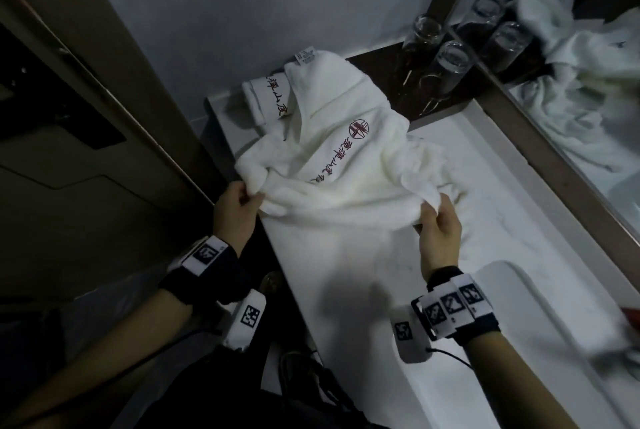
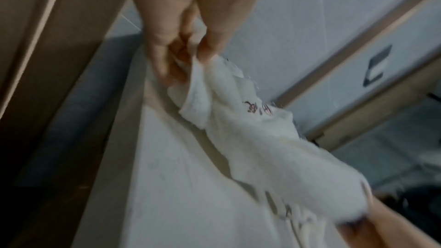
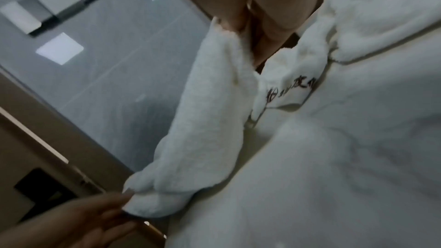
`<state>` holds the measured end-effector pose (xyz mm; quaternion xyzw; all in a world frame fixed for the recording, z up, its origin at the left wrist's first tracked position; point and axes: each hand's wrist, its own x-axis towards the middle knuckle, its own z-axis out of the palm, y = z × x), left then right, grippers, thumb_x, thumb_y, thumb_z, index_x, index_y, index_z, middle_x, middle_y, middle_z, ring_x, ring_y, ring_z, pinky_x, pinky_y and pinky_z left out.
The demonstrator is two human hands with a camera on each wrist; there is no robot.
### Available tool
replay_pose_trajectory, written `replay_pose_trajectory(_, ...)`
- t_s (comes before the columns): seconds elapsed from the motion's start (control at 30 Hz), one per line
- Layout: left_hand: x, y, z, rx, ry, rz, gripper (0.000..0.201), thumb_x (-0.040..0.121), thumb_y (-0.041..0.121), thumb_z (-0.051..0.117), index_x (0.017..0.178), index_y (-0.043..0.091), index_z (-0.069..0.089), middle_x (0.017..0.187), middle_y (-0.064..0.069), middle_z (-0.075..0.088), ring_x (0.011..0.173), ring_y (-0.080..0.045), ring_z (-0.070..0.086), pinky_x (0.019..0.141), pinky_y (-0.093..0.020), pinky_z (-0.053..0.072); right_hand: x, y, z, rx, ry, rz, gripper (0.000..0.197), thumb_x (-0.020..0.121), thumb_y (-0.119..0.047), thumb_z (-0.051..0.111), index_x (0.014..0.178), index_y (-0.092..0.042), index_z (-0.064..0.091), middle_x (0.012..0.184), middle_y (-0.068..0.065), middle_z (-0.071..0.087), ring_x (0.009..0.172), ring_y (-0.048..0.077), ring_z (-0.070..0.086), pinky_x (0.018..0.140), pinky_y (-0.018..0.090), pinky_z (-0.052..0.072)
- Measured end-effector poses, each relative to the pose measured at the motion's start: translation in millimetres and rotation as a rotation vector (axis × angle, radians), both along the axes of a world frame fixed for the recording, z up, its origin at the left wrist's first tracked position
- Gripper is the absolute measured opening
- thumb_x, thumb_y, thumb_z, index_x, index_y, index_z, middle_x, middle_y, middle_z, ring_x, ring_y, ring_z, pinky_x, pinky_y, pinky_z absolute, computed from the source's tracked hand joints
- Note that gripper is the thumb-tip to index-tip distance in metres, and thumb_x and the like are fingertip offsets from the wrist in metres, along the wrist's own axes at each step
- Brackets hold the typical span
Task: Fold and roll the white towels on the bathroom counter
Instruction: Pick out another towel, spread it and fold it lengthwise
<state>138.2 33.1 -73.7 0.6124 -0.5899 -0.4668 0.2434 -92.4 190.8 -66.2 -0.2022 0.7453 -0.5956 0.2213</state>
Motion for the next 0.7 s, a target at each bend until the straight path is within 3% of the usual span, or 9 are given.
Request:
replay_pose_trajectory(0.07,8,-3,7,0.051,0.232,0.073,0.026,0.092,0.014,0.053,0.110,-0.005,0.054,0.111,-0.024,0.060,0.104,-0.035,0.059,0.088,-0.044,0.050,-10,4,2,0.022,0.020,0.001,0.023,0.097,-0.013,0.038,0.089,-0.022,0.058,0.082,-0.002,0.057,0.078,0.010,0.051,0.073,0.029,0.045)
replay_pose_trajectory(0.13,21,-6,12,0.068,0.337,0.102,0.024,0.095,0.016,0.047,0.111,0.000,0.055,0.110,-0.019,0.060,0.102,-0.030,0.058,0.087,-0.041,0.049,-19,14,1,0.126,0.148,0.046,0.022,0.096,-0.022,0.043,0.078,-0.023,0.054,0.073,-0.002,0.054,0.071,0.007,0.048,0.070,0.026,0.042)
replay_pose_trajectory(0.23,41,-8,11,0.003,0.215,0.060,0.020,0.097,0.015,0.041,0.104,0.007,0.059,0.103,-0.016,0.060,0.097,-0.025,0.056,0.086,-0.039,0.045,-28,35,-2,0.334,0.279,0.157,0.041,0.092,-0.037,0.051,0.056,-0.025,0.037,0.053,-0.008,0.034,0.050,0.006,0.032,0.050,0.013,0.031)
replay_pose_trajectory(0.33,58,-2,5,0.008,-0.017,0.025,0.026,0.097,0.016,0.042,0.106,0.002,0.061,0.107,-0.020,0.062,0.098,-0.027,0.055,0.086,-0.036,0.043,-35,60,-8,0.550,0.268,0.197,0.047,0.092,-0.039,0.051,0.050,-0.023,0.038,0.049,-0.008,0.041,0.052,0.013,0.038,0.052,0.026,0.032)
replay_pose_trajectory(0.4,67,7,-4,0.022,-0.208,-0.013,0.032,0.096,0.017,0.042,0.110,-0.006,0.059,0.114,-0.026,0.061,0.105,-0.035,0.057,0.090,-0.038,0.043,-36,77,-14,0.672,0.208,0.202,0.042,0.092,-0.037,0.051,0.057,-0.014,0.053,0.059,0.005,0.056,0.065,0.025,0.050,0.060,0.033,0.035)
replay_pose_trajectory(0.47,71,16,-12,0.052,-0.303,-0.083,0.034,0.097,0.017,0.041,0.104,-0.010,0.060,0.109,-0.031,0.061,0.103,-0.040,0.057,0.091,-0.044,0.047,-32,87,-18,0.776,0.172,0.228,0.041,0.092,-0.035,0.051,0.064,-0.006,0.059,0.070,0.014,0.063,0.075,0.032,0.056,0.067,0.034,0.038)
replay_pose_trajectory(0.53,71,20,-17,0.104,-0.352,-0.159,0.034,0.096,0.017,0.042,0.095,-0.012,0.059,0.101,-0.033,0.061,0.099,-0.042,0.058,0.088,-0.045,0.047,-29,93,-20,0.874,0.180,0.261,0.043,0.091,-0.036,0.051,0.056,-0.012,0.055,0.067,0.014,0.061,0.077,0.034,0.057,0.068,0.036,0.040)
replay_pose_trajectory(0.6,71,19,-19,0.150,-0.382,-0.232,0.026,0.094,0.014,0.046,0.097,-0.010,0.058,0.101,-0.028,0.062,0.098,-0.038,0.058,0.086,-0.040,0.045,-29,92,-16,0.921,0.188,0.284,0.036,0.089,-0.036,0.054,0.057,-0.018,0.054,0.067,0.009,0.060,0.079,0.032,0.057,0.070,0.036,0.042)
replay_pose_trajectory(0.7,69,12,-19,0.156,-0.297,-0.323,0.017,0.089,0.002,0.051,0.105,-0.003,0.055,0.103,-0.015,0.061,0.093,-0.025,0.056,0.080,-0.031,0.040,-32,79,-8,0.844,0.284,0.255,0.020,0.088,-0.030,0.060,0.093,-0.011,0.063,0.093,0.012,0.061,0.089,0.032,0.057,0.074,0.031,0.041)
